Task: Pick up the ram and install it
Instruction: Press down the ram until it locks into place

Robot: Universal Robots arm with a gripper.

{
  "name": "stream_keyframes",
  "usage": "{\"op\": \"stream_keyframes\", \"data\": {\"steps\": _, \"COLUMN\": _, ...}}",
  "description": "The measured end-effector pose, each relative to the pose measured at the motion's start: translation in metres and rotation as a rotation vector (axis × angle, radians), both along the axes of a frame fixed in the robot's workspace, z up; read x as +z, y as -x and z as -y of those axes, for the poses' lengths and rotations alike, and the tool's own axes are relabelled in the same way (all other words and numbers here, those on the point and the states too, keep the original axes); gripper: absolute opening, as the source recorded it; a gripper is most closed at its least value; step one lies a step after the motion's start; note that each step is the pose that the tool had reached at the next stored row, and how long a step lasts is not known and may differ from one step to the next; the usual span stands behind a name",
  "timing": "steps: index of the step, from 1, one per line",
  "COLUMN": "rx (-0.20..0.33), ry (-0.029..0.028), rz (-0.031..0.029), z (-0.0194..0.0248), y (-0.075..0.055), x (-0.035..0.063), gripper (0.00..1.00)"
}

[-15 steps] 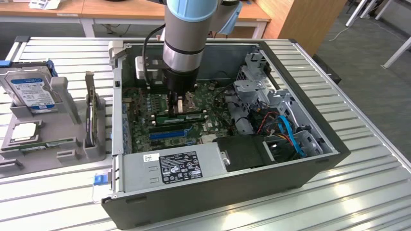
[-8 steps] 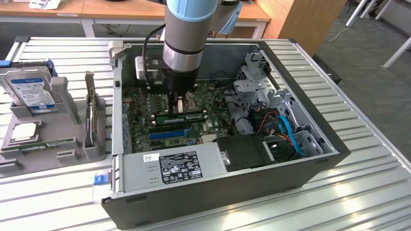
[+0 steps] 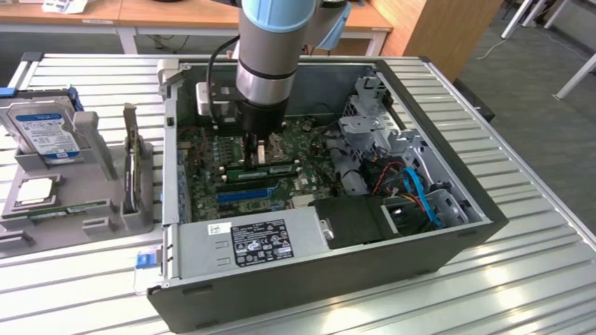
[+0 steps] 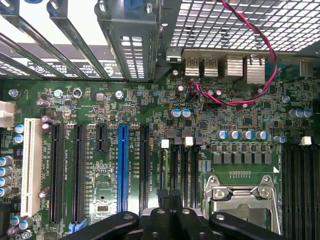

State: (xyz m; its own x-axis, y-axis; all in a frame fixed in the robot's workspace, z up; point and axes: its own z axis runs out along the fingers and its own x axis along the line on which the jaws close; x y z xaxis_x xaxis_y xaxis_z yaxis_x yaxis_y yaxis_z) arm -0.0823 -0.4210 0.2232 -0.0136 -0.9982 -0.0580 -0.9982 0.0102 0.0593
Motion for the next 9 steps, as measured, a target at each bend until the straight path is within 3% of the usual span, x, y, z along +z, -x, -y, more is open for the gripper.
{"op": "stream_keyframes", "data": {"steps": 9, "rx": 0.000, "ry": 0.0000, "rz": -0.0002, "z": 0.0000, "y": 0.0000, "x": -0.0003, "gripper": 0.10}}
